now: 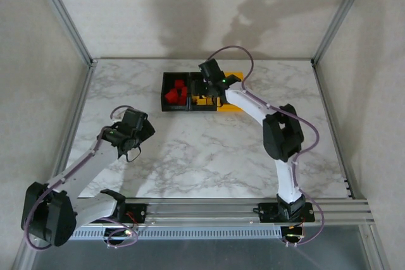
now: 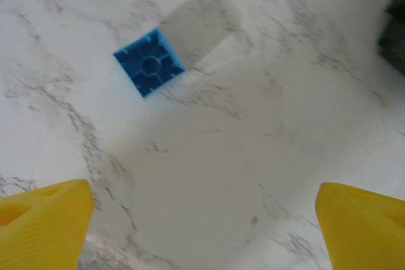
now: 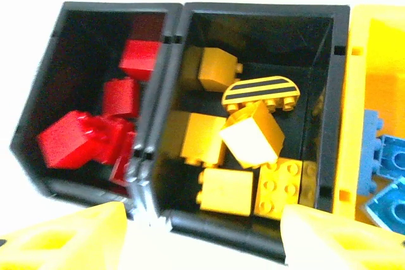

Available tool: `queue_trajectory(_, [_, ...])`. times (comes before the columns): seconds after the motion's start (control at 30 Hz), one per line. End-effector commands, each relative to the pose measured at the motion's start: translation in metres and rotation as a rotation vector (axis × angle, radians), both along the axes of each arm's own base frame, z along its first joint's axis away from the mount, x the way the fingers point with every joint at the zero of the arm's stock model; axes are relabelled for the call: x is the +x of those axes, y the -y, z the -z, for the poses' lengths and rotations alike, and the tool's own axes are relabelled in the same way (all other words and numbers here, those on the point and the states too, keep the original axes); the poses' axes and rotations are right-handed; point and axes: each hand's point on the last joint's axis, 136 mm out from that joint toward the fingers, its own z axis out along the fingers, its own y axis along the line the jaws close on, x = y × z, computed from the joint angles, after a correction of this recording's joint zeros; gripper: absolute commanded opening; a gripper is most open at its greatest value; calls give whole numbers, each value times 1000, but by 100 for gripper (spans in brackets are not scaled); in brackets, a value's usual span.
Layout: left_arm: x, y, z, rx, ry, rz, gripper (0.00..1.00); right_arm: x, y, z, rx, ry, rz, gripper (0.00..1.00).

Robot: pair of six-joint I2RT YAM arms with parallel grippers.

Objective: Sort the legos into containers by color
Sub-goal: Place the lego in the container, then pick up the lego from the middle-left of the table.

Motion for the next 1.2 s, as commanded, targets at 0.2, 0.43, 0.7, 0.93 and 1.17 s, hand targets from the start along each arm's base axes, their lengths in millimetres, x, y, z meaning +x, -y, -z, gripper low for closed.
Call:
queue_trajectory(0.2, [25, -38, 23, 78, -21, -187, 92, -66, 36, -72, 133, 140, 7, 65])
queue_trajectory(0.43, [53, -47, 42, 61, -29, -213, 91, -94, 68, -67, 125, 125, 62, 65])
queue_trajectory(0.7, [72, -55, 73, 94, -98, -223, 84, -106, 81, -58, 113, 99, 87, 65])
queue_trajectory(0.93, [63, -53, 84, 60, -124, -211, 46, -110, 87, -63, 112, 109, 101, 65])
queue_trajectory(1.17, [62, -23, 63, 13, -89, -116, 30, -116, 90, -57, 125, 96, 106, 65])
